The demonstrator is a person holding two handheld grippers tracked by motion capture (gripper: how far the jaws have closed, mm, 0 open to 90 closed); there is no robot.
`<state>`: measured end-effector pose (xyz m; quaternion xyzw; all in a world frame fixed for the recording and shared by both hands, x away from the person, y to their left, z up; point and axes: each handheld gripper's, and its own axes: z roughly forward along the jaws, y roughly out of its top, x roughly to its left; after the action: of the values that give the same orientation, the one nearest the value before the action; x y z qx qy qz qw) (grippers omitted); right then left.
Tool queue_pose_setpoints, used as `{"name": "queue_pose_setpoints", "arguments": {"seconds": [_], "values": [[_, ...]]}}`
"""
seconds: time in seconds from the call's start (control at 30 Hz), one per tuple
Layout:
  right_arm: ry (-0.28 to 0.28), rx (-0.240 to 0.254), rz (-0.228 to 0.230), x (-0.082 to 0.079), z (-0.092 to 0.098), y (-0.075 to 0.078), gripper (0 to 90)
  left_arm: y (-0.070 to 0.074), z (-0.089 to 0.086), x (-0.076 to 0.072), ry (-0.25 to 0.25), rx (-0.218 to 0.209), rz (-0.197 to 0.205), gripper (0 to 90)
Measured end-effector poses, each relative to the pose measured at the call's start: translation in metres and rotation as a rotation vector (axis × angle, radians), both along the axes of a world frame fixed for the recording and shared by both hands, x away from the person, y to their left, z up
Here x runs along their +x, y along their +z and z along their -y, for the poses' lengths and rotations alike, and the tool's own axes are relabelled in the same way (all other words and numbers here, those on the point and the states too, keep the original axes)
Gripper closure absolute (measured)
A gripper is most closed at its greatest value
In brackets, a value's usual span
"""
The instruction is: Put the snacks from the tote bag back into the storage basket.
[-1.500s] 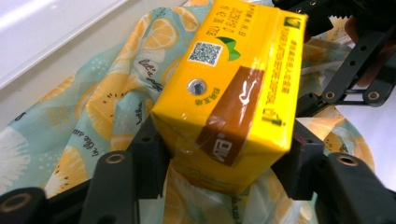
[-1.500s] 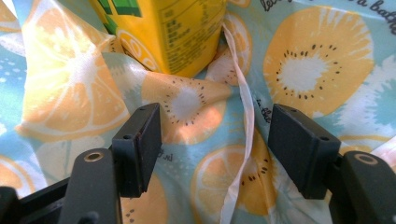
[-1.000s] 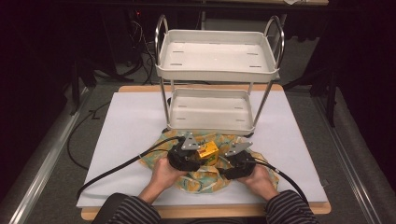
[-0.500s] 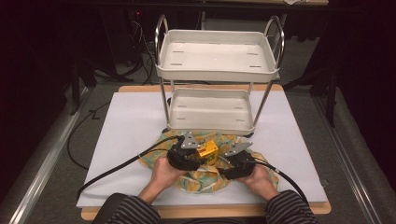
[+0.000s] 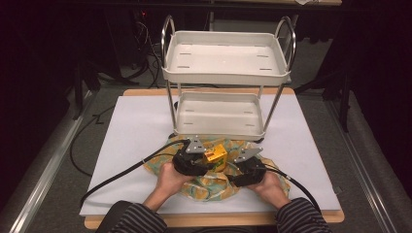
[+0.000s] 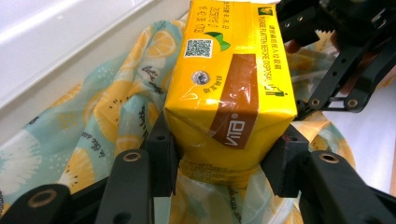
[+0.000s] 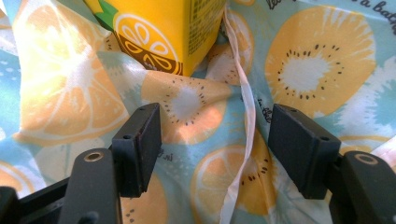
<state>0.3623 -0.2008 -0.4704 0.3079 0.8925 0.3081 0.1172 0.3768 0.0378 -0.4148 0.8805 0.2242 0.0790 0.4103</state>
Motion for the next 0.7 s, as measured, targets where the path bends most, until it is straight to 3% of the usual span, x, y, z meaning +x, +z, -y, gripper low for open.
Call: {"name": "queue_pose_setpoints", "arguments": {"seconds": [0.7], "values": [[0.000, 0.000, -0.003, 0.000, 0.000, 0.000, 35.5, 0.014, -0.007, 0.000, 0.008, -0.051, -0.001, 53.2]]}}
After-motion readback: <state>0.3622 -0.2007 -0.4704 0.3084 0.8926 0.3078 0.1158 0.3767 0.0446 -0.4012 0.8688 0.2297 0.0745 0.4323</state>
